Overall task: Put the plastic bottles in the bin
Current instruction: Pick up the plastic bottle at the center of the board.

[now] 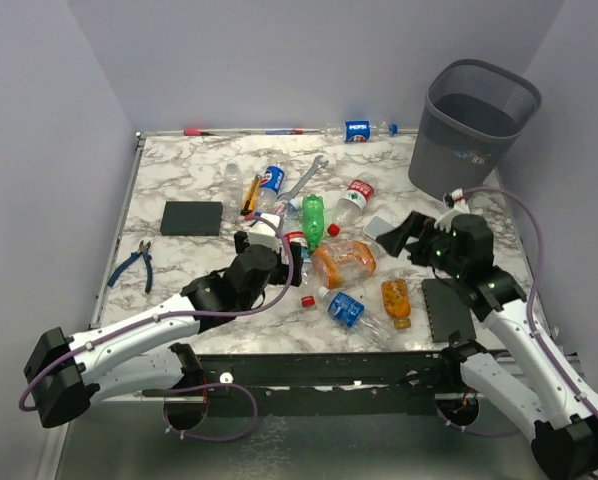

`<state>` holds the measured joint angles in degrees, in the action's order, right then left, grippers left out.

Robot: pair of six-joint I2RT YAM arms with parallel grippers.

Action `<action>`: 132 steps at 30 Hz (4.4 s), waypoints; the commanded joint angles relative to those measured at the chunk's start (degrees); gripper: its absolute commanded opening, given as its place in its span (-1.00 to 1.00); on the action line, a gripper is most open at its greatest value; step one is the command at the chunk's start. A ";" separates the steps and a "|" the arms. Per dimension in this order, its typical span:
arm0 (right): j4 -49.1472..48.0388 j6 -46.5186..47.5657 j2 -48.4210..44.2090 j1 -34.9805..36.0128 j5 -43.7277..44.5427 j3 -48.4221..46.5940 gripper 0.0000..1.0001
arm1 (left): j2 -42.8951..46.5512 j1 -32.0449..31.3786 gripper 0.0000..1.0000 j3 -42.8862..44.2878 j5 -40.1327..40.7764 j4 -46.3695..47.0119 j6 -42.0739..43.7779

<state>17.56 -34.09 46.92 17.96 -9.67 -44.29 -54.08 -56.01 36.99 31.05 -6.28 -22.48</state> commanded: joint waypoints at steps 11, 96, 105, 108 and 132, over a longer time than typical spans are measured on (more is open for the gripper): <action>-2.72 -7.41 -12.68 0.19 -10.26 14.03 0.92 | -18.79 4.79 0.98 8.03 -10.99 -10.49 -16.91; -2.56 -1.80 8.57 35.83 9.12 -16.86 -0.99 | 11.76 12.66 0.98 16.50 -4.05 2.36 1.42; 38.24 1.36 8.63 35.81 14.91 -35.42 -0.99 | 17.18 12.68 0.98 15.98 -35.55 -6.42 44.63; 44.78 1.53 10.97 35.78 13.96 -39.17 -1.00 | 14.69 12.63 0.98 16.53 -34.61 -10.78 53.86; 36.92 7.02 25.82 35.77 -1.33 -43.82 -0.99 | 5.51 -7.27 0.98 13.14 -16.90 -17.75 79.07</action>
<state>55.79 -29.45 72.20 53.63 -5.96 -85.21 -46.96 -62.76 49.45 11.64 -22.85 53.76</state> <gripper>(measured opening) 0.349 0.990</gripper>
